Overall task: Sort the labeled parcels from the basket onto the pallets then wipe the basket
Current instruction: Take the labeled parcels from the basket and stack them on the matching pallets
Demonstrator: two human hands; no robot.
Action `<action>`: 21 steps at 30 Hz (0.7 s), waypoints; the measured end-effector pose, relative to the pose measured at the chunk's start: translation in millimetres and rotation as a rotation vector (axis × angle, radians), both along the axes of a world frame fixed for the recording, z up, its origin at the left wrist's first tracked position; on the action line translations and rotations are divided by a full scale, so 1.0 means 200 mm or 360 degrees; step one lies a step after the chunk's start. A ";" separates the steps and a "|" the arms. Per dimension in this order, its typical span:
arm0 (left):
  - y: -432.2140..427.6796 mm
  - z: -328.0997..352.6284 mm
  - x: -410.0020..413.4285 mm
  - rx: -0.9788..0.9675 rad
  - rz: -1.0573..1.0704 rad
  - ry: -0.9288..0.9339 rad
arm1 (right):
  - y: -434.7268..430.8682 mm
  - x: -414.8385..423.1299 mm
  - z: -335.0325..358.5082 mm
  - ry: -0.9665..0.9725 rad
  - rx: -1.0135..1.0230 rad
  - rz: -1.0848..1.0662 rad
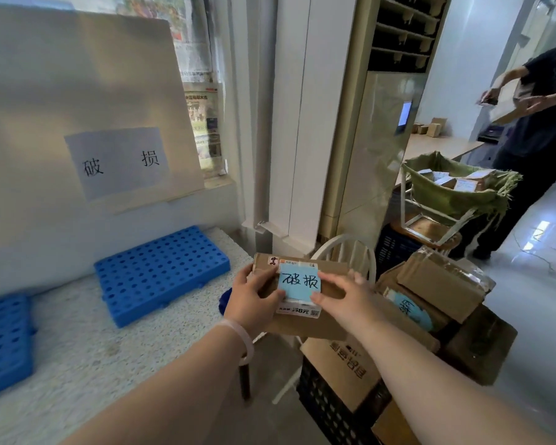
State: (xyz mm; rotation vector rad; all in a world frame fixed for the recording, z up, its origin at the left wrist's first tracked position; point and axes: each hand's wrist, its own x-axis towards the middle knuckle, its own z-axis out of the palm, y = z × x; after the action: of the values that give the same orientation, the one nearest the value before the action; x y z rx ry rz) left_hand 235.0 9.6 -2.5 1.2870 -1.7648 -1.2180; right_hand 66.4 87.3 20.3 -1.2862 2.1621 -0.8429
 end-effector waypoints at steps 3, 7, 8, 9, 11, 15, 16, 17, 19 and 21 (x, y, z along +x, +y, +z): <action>-0.09 -0.02 0.13 0.0004 0.0086 0.0061 | -0.15 0.12 -0.03 -0.0047 -0.0058 0.0074; -0.27 -0.06 0.34 -0.0026 0.0208 0.0036 | -0.39 0.31 -0.07 -0.0060 -0.0090 0.0168; -0.32 -0.07 0.40 -0.0025 0.0237 0.0032 | -0.46 0.36 -0.08 -0.0063 -0.0095 0.0193; -0.38 -0.08 0.47 -0.0023 0.0266 0.0029 | -0.53 0.42 -0.10 -0.0077 -0.0097 0.0221; -0.49 -0.10 0.60 -0.0024 0.0323 0.0009 | -0.67 0.54 -0.12 -0.0110 -0.0089 0.0285; -0.70 -0.14 0.86 -0.0026 0.0425 0.0032 | -0.94 0.78 -0.14 -0.0131 -0.0070 0.0395; -0.74 -0.15 0.92 -0.0035 0.0452 0.0025 | -0.99 0.85 -0.14 -0.0142 -0.0070 0.0414; -0.79 -0.15 0.98 -0.0051 0.0478 0.0011 | -1.05 0.91 -0.14 -0.0156 -0.0073 0.0431; -0.87 -0.15 1.10 -0.0068 0.0515 -0.0006 | -1.16 1.02 -0.15 -0.0180 -0.0076 0.0469; -0.94 -0.16 1.19 -0.0074 0.0531 -0.0029 | -1.25 1.12 -0.17 -0.0208 -0.0067 0.0509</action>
State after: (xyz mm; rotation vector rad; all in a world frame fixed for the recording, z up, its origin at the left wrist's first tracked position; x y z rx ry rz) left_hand 473.2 -177.7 -33.7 1.4965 -1.5047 -0.9735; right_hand 291.0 -163.5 -13.8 -1.5024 1.7841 -0.8176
